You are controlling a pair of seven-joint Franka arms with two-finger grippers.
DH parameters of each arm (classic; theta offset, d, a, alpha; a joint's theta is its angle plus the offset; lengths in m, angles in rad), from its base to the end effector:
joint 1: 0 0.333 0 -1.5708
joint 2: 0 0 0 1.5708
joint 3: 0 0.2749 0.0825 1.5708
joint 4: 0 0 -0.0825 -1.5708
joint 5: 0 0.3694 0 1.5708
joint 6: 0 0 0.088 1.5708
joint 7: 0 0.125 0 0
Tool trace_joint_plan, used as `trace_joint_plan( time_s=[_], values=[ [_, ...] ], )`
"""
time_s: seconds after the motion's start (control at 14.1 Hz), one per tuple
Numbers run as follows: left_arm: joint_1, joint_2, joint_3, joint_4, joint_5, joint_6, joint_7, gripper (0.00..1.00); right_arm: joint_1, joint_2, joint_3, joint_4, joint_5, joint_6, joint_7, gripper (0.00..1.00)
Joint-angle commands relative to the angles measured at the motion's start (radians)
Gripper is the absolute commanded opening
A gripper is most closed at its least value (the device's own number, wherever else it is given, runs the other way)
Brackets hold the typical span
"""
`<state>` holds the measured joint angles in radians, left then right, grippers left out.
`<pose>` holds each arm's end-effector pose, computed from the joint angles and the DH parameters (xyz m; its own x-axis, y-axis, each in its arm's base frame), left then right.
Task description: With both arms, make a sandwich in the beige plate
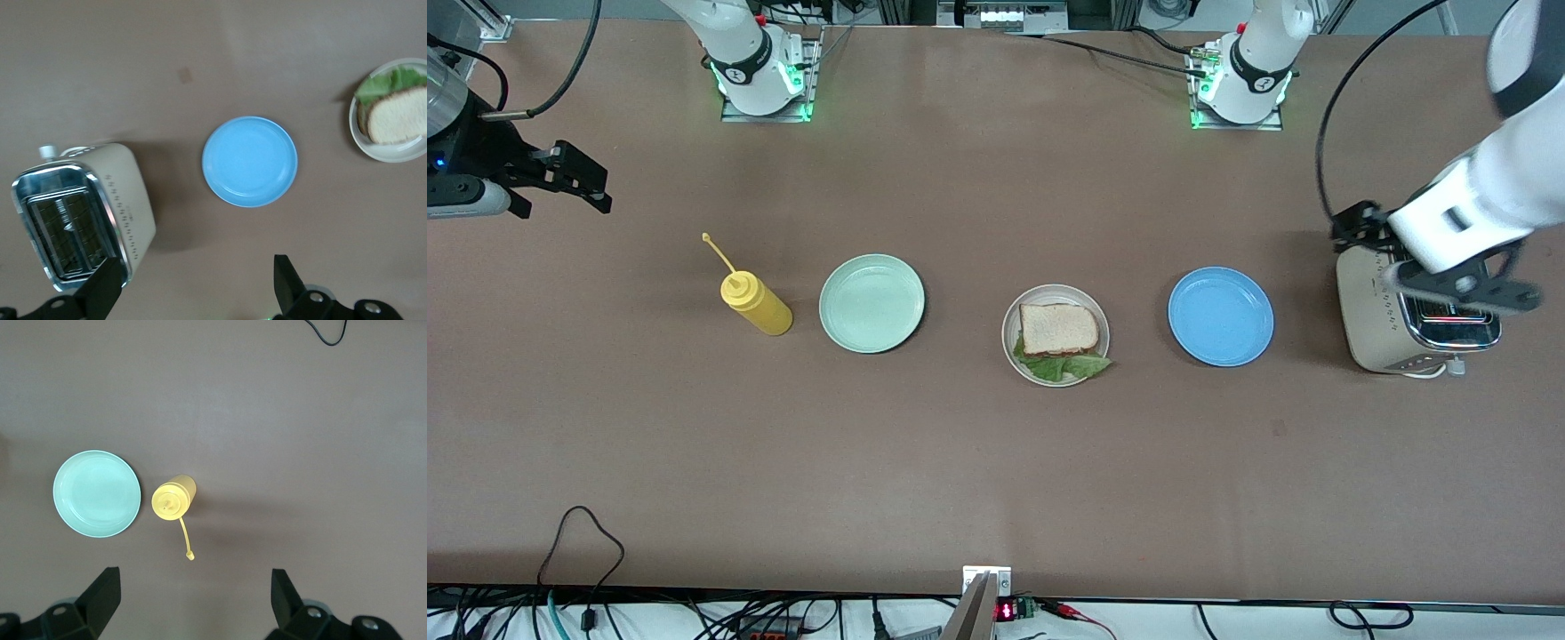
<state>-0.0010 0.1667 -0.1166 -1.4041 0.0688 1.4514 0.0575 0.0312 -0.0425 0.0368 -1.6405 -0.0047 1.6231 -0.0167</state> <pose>0.5663 -0.0527 0.5390 0.9788 -0.1659 -0.1205 -0.1721 -0.9842 -0.0426 0.5322 0.0360 0.5608 0.9961 0.0848 0.0250 0.0847 -0.9964 0.0067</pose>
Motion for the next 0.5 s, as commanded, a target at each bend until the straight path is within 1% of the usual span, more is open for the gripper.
trace_joint_plan(
  time_s=[0.0, 0.07, 0.14, 0.28, 0.43],
  values=[
    [-0.03, -0.198, 0.087, -0.24, -0.073, 0.148, -0.038, 1.0, -0.005, 0.009, 0.003, 0.018, -0.006, -0.011, -0.006, 1.0],
    [-0.045, -0.226, 0.089, -0.281, -0.067, 0.194, -0.038, 1.0, -0.007, 0.012, 0.003, 0.024, -0.014, -0.011, -0.014, 1.0],
    [-0.059, -0.233, 0.091, -0.291, -0.055, 0.199, -0.038, 1.0, -0.005, 0.015, 0.003, 0.034, -0.014, -0.02, -0.012, 1.0],
    [-0.085, -0.237, 0.091, -0.297, 0.002, 0.185, -0.035, 1.0, -0.008, 0.018, 0.0, 0.039, -0.006, -0.02, -0.003, 1.0],
    [-0.089, -0.231, 0.091, -0.286, 0.005, 0.175, -0.034, 1.0, -0.008, 0.029, -0.001, 0.048, -0.006, -0.02, -0.009, 1.0]
  ],
)
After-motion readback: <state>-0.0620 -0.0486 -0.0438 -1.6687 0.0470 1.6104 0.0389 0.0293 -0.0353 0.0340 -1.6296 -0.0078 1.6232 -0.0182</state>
